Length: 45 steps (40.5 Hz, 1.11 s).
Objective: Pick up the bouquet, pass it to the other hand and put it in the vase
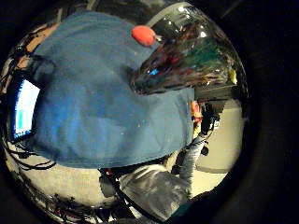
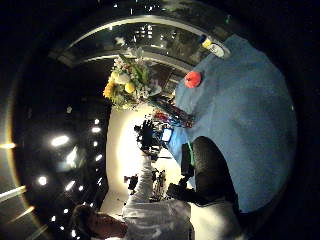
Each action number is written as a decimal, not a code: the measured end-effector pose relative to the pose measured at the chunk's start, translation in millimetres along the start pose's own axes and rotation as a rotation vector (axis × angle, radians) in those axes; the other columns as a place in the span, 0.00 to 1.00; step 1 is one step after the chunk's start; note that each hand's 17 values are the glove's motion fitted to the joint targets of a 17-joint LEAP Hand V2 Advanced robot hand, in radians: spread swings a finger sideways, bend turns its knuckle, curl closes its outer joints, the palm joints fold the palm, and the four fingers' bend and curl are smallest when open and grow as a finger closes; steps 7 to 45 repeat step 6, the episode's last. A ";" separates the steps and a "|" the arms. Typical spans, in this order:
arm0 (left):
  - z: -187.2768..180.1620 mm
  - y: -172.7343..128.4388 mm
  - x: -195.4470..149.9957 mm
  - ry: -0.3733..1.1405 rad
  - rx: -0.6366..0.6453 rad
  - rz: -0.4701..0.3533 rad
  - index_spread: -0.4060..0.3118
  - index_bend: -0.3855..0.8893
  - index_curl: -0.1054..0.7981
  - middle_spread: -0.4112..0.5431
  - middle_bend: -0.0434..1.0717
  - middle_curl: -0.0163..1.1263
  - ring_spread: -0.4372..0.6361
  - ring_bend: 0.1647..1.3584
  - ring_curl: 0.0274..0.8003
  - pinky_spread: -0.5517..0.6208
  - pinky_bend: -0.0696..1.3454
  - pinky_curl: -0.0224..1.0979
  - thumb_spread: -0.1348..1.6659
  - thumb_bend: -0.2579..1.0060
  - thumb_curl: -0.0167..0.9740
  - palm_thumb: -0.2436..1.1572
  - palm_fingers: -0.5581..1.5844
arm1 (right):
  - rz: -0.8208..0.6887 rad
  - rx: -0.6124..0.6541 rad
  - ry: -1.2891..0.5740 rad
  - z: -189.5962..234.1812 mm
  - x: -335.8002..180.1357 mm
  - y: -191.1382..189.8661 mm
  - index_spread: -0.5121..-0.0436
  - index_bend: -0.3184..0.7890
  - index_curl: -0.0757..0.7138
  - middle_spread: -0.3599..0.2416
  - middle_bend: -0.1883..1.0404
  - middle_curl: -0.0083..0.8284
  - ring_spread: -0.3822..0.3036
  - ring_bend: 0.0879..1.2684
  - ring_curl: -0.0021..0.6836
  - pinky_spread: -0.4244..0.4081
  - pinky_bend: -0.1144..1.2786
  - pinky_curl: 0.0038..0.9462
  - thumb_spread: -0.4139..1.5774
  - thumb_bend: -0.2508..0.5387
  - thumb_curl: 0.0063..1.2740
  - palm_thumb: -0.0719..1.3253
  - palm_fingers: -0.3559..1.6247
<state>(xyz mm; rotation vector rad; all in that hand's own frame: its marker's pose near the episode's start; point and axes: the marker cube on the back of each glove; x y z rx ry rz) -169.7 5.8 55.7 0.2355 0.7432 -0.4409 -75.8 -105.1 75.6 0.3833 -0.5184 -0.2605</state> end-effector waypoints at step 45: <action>-24.8 3.3 11.5 -0.009 0.057 0.009 0.85 0.34 0.34 0.89 0.20 0.29 0.83 0.37 0.33 0.87 0.35 0.31 0.53 0.17 0.39 0.35 0.18 | 0.023 -0.031 -0.085 8.5 12.9 -0.5 0.45 0.43 0.45 0.54 0.33 0.46 0.52 0.27 0.44 0.78 0.38 0.33 0.73 0.29 0.34 0.52 0.37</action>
